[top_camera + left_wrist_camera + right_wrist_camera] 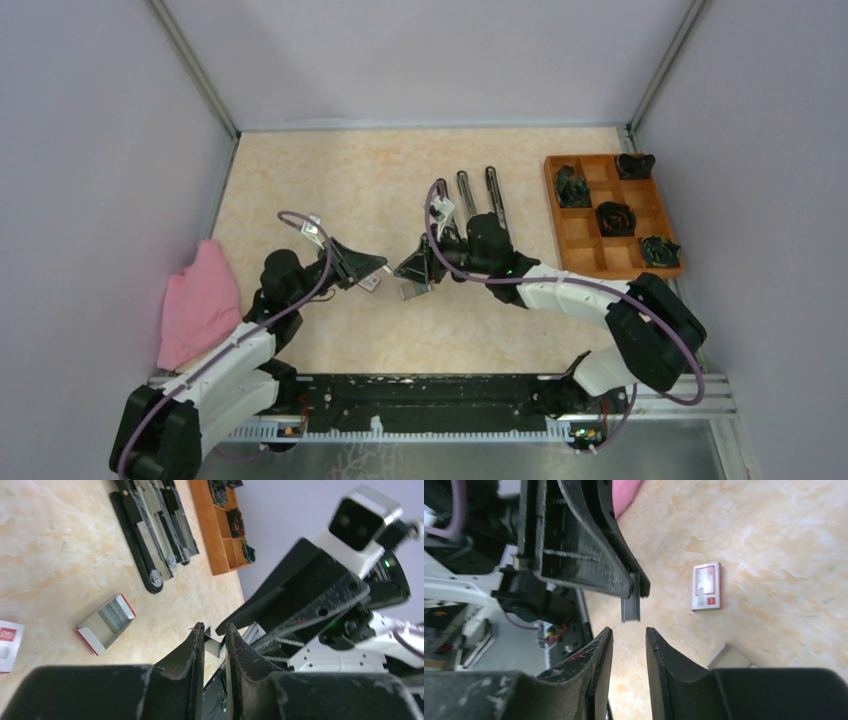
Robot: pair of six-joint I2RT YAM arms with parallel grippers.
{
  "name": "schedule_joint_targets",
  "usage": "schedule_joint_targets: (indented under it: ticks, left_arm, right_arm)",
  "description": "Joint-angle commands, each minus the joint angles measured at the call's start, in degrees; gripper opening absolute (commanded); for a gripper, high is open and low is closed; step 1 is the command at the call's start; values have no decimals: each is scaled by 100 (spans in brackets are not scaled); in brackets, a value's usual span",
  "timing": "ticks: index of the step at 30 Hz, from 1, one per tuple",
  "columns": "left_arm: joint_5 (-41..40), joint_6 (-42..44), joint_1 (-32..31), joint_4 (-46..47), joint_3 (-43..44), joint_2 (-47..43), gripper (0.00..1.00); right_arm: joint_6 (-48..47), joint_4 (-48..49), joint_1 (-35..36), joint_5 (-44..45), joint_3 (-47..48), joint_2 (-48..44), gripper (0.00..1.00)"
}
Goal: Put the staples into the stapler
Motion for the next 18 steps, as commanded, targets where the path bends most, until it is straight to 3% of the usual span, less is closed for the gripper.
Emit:
schedule_joint_targets:
  ticks: [1, 9, 18]
  left_arm:
    - [-667, 92, 23, -1402, 529, -65, 15]
    - [-990, -208, 24, -2375, 1022, 379, 14]
    - [-1400, -478, 21, -3882, 1980, 897, 5]
  right_arm:
    - [-1429, -841, 322, 1110, 340, -514, 34]
    - [-3620, -1118, 1067, 2822, 310, -560, 49]
    - [-5495, 193, 1632, 3507, -172, -235, 51]
